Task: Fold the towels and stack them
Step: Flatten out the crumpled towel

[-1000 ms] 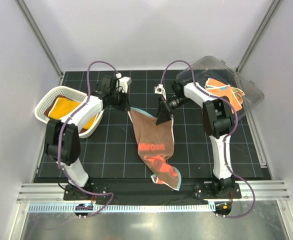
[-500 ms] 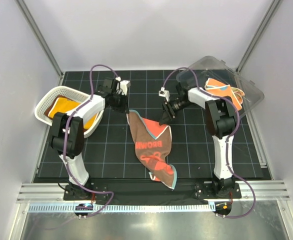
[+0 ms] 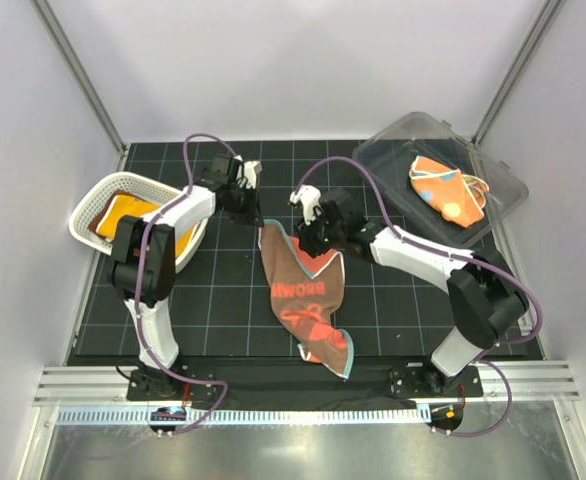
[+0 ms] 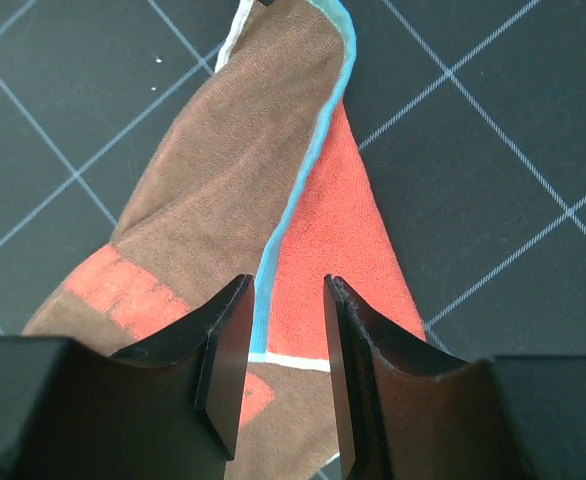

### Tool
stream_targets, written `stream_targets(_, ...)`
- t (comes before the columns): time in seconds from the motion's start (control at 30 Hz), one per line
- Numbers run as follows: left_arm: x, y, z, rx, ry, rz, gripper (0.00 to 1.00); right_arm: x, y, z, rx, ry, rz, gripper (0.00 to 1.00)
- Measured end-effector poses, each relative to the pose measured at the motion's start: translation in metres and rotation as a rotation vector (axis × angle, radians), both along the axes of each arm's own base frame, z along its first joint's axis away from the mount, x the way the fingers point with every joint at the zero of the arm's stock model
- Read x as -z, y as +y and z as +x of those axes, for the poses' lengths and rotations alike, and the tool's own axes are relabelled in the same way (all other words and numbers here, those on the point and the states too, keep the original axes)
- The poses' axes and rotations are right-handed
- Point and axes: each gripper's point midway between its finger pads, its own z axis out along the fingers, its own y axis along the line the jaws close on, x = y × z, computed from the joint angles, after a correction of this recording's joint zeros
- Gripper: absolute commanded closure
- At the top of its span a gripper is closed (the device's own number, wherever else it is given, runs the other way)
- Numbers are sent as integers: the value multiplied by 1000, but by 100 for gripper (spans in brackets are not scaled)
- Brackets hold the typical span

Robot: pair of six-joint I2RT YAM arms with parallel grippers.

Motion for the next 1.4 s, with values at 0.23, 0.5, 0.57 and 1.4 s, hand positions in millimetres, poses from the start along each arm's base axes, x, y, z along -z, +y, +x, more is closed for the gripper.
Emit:
stream_targets(0.23, 2, -9, -6, -25, 62, -61, 100, 33, -9, -13, 43, 2, -73, 59)
stream_targets(0.5, 2, -12, -8, -31, 81, -82, 100, 42, 8, -29, 13, 3, -85, 56)
stream_targets(0.57, 2, -12, -8, -30, 82, -84, 100, 44, 11, -31, 6, 2, -91, 56)
stream_targets(1.4, 0, -14, -5, -27, 78, -88, 100, 81, 0, -33, 83, -15, -236, 99)
